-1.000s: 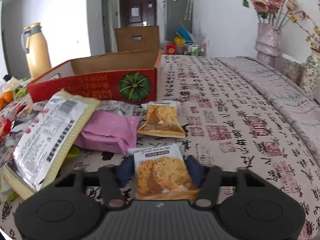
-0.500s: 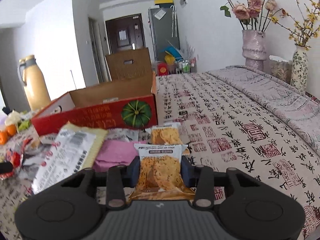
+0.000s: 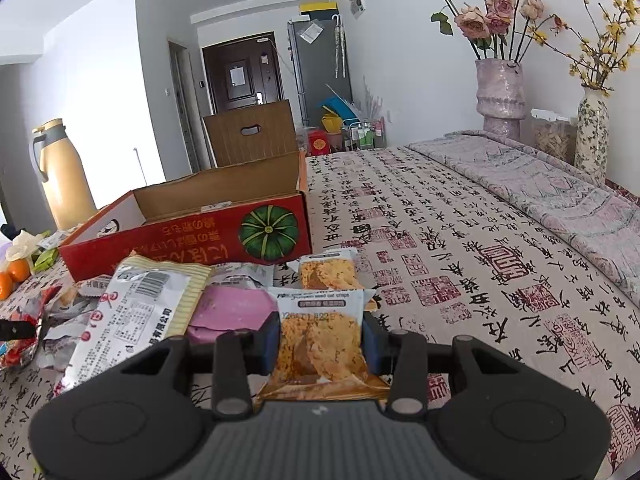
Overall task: Organize snacks
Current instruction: 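Grasp the cracker packet with the right tool while the left tool grasps the orange chip bag, then carry both packets over the red box and open both tools to drop them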
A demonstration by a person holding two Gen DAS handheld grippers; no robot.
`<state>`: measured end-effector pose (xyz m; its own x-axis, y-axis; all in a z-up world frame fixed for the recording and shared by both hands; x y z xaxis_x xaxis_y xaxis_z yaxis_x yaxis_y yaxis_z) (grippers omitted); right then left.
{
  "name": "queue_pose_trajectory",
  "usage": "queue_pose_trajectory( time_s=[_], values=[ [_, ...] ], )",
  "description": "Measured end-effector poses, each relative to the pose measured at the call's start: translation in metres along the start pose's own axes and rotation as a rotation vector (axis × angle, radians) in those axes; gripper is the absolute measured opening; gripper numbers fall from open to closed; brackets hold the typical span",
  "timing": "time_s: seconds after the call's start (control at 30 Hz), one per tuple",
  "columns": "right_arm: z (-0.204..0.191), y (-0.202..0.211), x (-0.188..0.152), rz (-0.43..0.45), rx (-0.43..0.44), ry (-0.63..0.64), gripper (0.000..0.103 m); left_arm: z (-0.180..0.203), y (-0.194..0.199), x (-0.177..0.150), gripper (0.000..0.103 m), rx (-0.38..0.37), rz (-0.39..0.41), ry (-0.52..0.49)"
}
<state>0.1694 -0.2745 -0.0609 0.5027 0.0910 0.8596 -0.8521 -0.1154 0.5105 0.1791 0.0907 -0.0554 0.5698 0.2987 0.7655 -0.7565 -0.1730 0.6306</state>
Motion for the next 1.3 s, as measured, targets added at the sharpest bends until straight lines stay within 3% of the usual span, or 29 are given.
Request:
queue_pose_trajectory(
  time_s=[0.27, 0.5, 0.63, 1.3],
  values=[
    [-0.003, -0.002, 0.000, -0.003, 0.006, 0.002, 0.040, -0.001, -0.013, -0.003, 0.099, 0.031, -0.045, -0.025],
    [-0.006, -0.003, -0.001, -0.003, 0.012, 0.005, 0.040, -0.002, -0.011, -0.010, 0.072, 0.001, -0.063, 0.005],
    [-0.007, -0.003, -0.002, -0.002, 0.017, 0.004, 0.040, -0.004, -0.007, -0.010, 0.067, -0.007, -0.044, 0.024],
    [-0.007, 0.004, 0.016, 0.052, 0.016, 0.020, 0.040, 0.009, 0.026, 0.019, 0.066, -0.070, 0.070, 0.027]
  ],
)
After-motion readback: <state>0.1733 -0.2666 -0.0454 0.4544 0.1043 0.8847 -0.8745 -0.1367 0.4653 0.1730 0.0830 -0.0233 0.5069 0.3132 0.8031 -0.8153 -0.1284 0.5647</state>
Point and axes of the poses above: each gripper's, at about its wrist camera, not at the fingertips, and y roughly against the way its jaws point, z to its right, x to its top, the point moved 6 cm from there along -y, roughly the way its jaws point, and after that the axes turned 12 degrees about y, right-handed, at the moved point
